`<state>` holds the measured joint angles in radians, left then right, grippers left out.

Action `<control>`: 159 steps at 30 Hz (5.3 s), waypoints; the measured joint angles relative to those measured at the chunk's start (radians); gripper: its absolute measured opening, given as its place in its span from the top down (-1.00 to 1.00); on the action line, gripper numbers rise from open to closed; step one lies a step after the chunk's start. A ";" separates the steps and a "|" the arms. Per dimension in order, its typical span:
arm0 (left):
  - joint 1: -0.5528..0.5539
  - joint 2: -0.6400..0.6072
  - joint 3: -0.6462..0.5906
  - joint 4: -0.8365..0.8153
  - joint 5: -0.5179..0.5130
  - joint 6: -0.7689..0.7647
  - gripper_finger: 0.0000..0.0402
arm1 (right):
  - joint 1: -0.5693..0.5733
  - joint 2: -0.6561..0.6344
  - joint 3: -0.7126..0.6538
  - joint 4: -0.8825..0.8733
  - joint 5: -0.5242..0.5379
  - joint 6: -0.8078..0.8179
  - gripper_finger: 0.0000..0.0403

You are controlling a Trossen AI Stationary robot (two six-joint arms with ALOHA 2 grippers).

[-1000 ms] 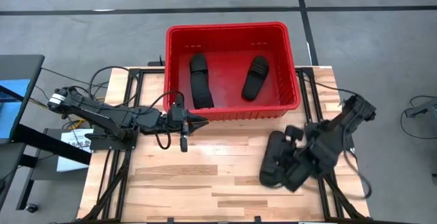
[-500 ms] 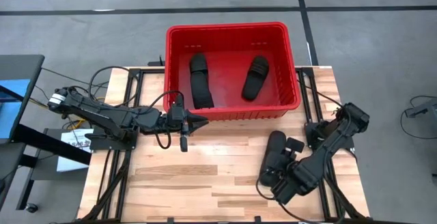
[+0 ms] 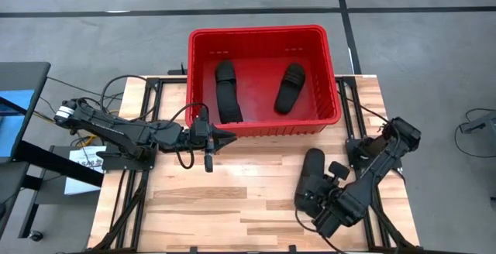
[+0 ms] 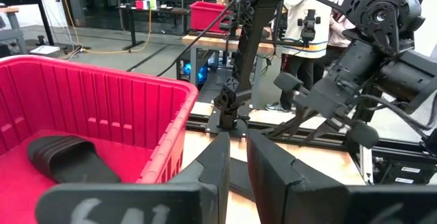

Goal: Pick and place slides into bin
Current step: Put the black slides into the red bin

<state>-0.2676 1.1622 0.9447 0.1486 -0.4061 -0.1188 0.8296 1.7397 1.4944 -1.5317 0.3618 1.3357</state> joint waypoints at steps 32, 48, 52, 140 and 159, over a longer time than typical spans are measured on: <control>0.000 0.000 0.000 0.000 0.004 0.061 0.79 | 0.047 0.184 -0.002 0.379 -0.239 -0.336 0.49; 0.000 0.000 0.000 0.000 0.030 0.056 0.79 | -0.016 0.277 -0.001 0.398 -0.198 -0.428 0.49; 0.000 0.000 0.000 0.000 0.032 0.056 0.79 | -0.023 0.277 -0.001 0.388 -0.206 -0.459 0.49; -0.003 0.000 0.000 -0.106 0.088 -0.211 0.79 | -0.130 -0.102 0.835 0.150 0.170 -1.107 1.00; 0.000 -0.018 0.000 -0.153 0.084 -0.030 0.79 | -0.790 -0.037 0.834 -0.041 -0.131 -1.556 1.00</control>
<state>-0.2678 1.1438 0.9451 -0.0042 -0.3223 -0.1490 0.0391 1.7030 2.3280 -1.5726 0.2306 -0.2202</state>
